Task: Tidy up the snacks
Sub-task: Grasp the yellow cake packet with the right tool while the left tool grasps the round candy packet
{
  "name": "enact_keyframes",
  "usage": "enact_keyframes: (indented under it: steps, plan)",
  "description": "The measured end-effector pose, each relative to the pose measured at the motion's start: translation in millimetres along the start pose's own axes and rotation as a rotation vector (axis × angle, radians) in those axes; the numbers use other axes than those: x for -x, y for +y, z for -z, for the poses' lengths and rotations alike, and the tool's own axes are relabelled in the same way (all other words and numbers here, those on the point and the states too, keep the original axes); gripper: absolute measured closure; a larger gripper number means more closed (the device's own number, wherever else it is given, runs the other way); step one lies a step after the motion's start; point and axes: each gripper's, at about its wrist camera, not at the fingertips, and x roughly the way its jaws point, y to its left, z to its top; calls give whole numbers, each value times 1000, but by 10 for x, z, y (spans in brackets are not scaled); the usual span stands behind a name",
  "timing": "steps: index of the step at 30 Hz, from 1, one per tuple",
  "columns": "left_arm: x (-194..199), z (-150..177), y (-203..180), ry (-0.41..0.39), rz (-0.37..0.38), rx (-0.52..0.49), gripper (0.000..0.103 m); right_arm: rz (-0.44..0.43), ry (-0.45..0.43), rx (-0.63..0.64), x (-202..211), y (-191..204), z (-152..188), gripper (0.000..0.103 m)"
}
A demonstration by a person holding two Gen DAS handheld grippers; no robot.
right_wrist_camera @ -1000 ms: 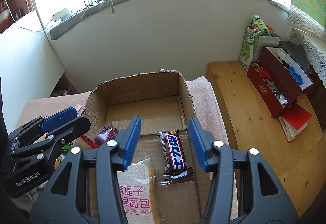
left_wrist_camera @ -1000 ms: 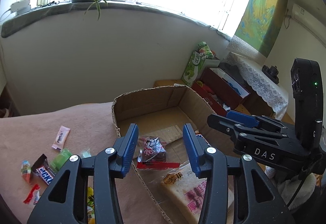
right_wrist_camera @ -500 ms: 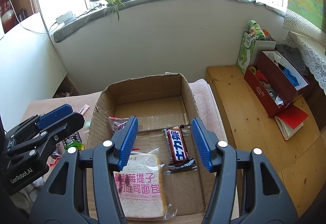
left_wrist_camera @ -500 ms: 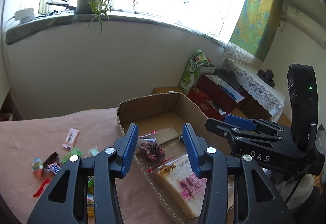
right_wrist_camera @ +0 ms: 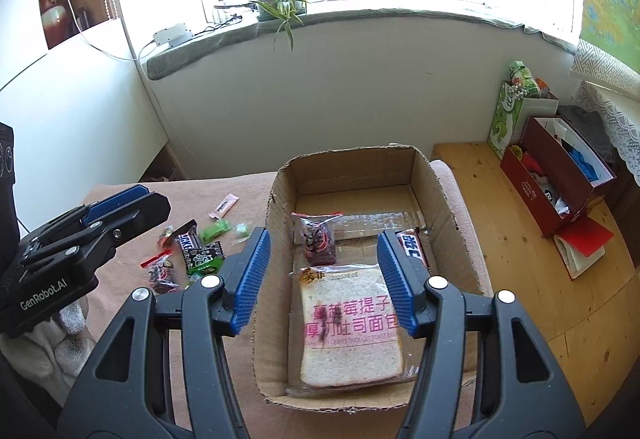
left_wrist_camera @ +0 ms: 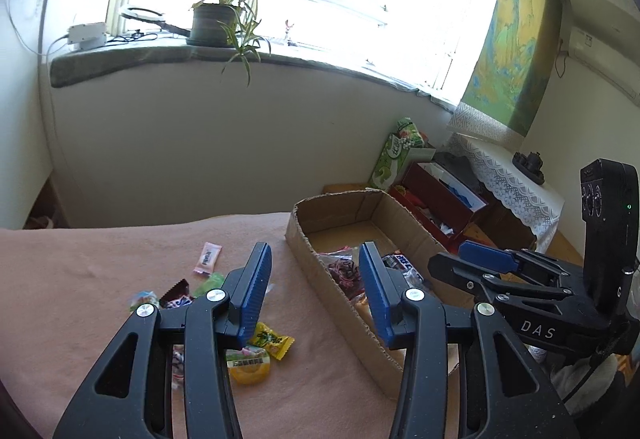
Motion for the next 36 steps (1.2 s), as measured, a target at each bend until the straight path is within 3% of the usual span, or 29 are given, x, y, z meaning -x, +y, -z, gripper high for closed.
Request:
enact_keyframes:
  steps: [10,21,28,36]
  plan:
    - [286,108,726,4,-65,61,59,-99,21,46,31,586,204,45]
    - [104,412,1302,107,-99,90,59,-158,123,100,-450,1208,526,45]
    - [-215,492,1561,203,-93,151,59,-114,175,72,-799,1270,683,45]
    - [-458,440,1441,243,-84,99,59,-71,219,59,-1121,1254,840,48]
